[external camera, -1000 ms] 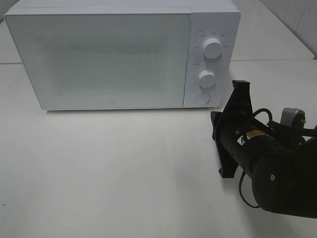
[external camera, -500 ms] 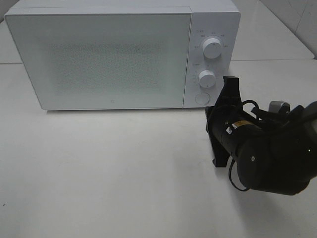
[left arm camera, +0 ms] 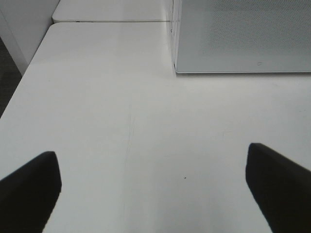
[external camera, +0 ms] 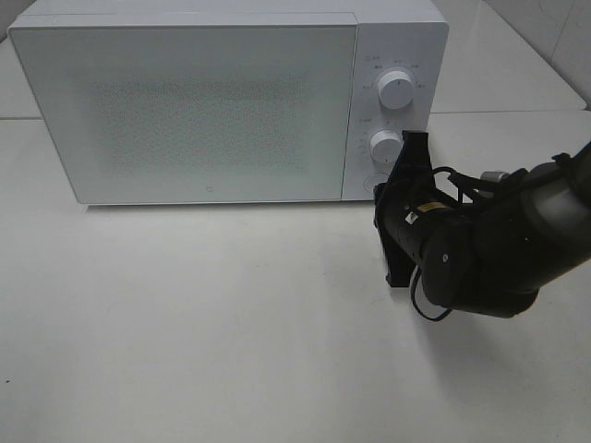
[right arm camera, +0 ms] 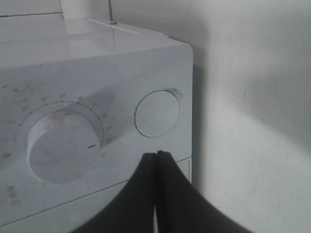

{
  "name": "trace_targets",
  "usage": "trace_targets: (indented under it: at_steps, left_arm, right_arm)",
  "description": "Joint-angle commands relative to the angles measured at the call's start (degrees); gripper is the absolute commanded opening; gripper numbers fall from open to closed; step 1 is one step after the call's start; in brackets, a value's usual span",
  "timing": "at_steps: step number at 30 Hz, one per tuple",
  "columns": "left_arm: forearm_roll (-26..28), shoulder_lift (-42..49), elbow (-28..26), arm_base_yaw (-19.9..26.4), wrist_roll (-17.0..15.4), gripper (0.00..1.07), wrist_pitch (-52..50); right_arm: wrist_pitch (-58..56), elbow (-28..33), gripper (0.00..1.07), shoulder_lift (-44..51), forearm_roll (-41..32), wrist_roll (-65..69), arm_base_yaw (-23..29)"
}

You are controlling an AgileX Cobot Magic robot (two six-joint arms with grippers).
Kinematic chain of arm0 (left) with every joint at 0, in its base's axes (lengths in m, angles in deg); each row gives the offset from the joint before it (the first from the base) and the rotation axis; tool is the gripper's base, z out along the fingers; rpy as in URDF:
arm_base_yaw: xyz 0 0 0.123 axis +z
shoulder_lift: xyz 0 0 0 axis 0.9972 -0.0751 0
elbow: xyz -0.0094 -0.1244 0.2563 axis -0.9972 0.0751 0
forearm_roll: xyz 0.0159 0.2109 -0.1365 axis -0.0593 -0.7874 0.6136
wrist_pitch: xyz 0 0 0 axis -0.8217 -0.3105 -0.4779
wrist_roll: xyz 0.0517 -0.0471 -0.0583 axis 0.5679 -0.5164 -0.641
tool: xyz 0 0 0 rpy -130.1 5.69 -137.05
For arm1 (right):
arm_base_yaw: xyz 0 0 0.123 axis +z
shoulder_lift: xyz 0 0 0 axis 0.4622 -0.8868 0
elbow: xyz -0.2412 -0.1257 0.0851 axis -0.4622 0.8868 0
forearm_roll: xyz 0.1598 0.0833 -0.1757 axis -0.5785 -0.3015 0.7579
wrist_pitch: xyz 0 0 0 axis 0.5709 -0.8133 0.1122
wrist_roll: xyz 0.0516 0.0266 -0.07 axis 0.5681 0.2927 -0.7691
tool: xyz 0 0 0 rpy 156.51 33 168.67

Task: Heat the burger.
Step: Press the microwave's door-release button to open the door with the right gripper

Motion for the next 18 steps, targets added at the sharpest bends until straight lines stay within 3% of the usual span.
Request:
trace_targets:
  at_steps: [1, 18]
  left_arm:
    - [-0.1, 1.2, 0.2, 0.1, -0.4, 0.98, -0.4]
    - [-0.1, 1.2, 0.2, 0.1, -0.4, 0.98, -0.4]
  right_arm:
    - [-0.9, -2.4, 0.00, -1.5, 1.7, 0.2, -1.3]
    - [-2.3, -8.7, 0.00, -7.2, 3.5, -0.1, -4.9]
